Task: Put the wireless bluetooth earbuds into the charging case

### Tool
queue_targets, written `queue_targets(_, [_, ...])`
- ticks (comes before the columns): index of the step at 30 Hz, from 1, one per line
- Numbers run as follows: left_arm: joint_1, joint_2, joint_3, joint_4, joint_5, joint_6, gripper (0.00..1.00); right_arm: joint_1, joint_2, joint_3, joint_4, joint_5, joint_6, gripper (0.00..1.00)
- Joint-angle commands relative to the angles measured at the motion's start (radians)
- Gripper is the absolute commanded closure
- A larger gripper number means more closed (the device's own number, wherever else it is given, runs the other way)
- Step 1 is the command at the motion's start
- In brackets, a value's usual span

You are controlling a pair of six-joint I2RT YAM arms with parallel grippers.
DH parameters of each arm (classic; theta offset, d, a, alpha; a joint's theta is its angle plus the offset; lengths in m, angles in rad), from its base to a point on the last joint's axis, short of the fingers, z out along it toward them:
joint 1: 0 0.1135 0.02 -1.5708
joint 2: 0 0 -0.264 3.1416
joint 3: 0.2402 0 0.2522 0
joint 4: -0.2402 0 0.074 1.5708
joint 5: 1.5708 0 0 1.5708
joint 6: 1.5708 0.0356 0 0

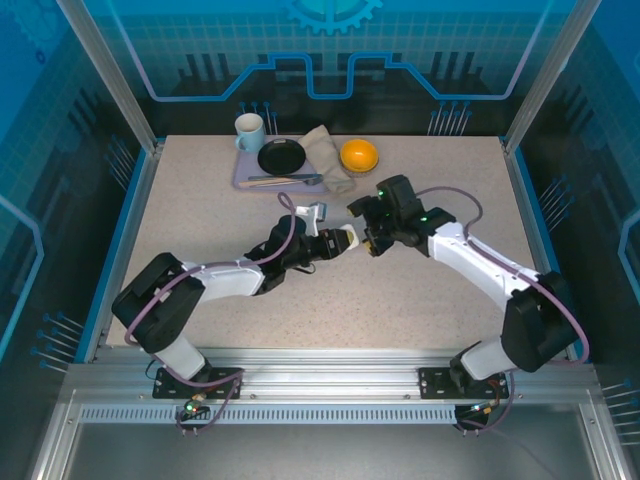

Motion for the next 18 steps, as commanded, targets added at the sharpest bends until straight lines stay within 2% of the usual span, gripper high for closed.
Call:
queue_targets(1, [0.025,-0.098,0.005,-0.085,0.063,0.079,1.0,-0.084,-0.09,0.015,-0.008,-0.02,-0.165,0.19])
queue_targets(6, [0.163,-0.216,-0.005,-0.201,0.293,0.135,1.0,-0.158,-0.17,-0.034,0.026,-0.14,-0.599,0.17])
queue_targets(9, [0.235,-0.249,0.026,-0.282,0.437,0.171,1.0,-0.154,-0.215,-0.11,0.159,-0.272,-0.765,0.18])
queue_targets(14, [0.267,-0.248,0.12,-0.433,0.589,0.24,1.0,-0.137,-0.237,-0.171,0.292,-0.407,-0.845,0.19])
queue_targets(18, [0.266,-0.24,0.162,-0.477,0.634,0.255,1.0,-0.092,-0.202,-0.157,0.321,-0.416,-0.855,0.2])
